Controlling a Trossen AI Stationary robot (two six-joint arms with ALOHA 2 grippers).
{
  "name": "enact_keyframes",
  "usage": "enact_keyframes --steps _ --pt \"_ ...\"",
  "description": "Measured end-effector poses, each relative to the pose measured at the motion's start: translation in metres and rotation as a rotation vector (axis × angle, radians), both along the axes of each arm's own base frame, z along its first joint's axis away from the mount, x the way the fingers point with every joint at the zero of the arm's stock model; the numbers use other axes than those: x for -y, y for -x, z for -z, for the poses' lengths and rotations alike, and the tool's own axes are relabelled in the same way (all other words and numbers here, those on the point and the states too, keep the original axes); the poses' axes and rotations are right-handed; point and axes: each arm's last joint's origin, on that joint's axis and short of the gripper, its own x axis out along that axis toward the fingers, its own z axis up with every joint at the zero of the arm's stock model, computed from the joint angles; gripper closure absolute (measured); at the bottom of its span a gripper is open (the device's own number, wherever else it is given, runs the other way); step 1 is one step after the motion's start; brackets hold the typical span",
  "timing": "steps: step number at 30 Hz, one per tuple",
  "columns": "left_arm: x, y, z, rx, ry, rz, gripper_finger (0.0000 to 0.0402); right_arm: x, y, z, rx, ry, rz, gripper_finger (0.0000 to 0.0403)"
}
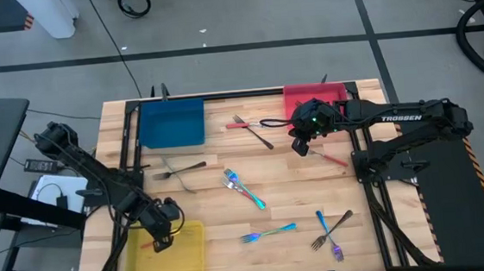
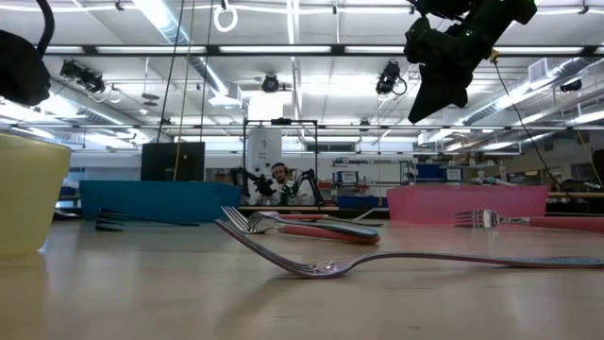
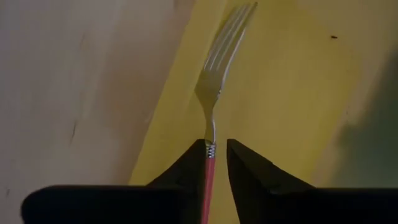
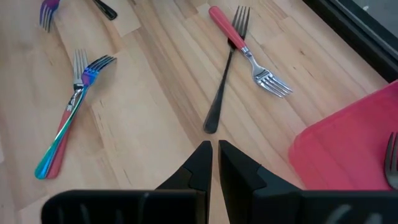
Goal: Sort silverware by color (type)
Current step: Put the middle left pink fork into the yellow bin, then put the top iridescent fork into the blue bin
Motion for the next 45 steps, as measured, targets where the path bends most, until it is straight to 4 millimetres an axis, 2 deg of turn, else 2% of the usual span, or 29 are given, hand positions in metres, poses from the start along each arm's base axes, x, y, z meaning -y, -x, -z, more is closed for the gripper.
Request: enact_keyframes --steps 5,11,17,21,26,31,36,40,45 --pt "-0.004 -0.009 -0.007 0.027 0.004 -0.01 0.0322 0.001 -0.002 -0.002 0.026 0.02 -0.015 0.0366" --pt "-0.006 -0.031 -0.035 0.11 0.068 0.07 0.0322 0.002 -0.007 -0.007 0.092 0.04 -0.02 0.0366" --pt "-0.02 -0.052 -0.064 0.261 -0.007 0.198 0.0322 0.0 -0.007 -0.007 0.09 0.033 -0.026 0.0366" --pt "-0.034 -0.065 -0.077 0.378 -0.12 0.268 0.0322 -0.007 -0.009 -0.006 0.096 0.008 -0.067 0.0366" --pt "-0.059 -0.077 -0.08 0.46 -0.378 0.274 0.0322 -0.022 -0.012 -0.007 0.123 -0.065 -0.091 0.0366" --pt "-0.08 -0.085 -0.082 0.473 -0.566 0.17 0.0322 -0.034 -0.014 -0.008 0.151 -0.091 -0.102 0.0366" --pt "-0.096 -0.089 -0.083 0.472 -0.603 0.087 0.0322 -0.041 -0.02 -0.011 0.193 -0.065 -0.161 0.0366" --pt "-0.102 -0.089 -0.082 0.448 -0.612 0.069 0.0322 -0.048 -0.04 -0.006 0.245 -0.003 -0.215 0.0366" --pt "-0.104 -0.086 -0.08 0.403 -0.617 0.082 0.0322 -0.057 -0.067 0.013 0.266 0.017 -0.269 0.0354"
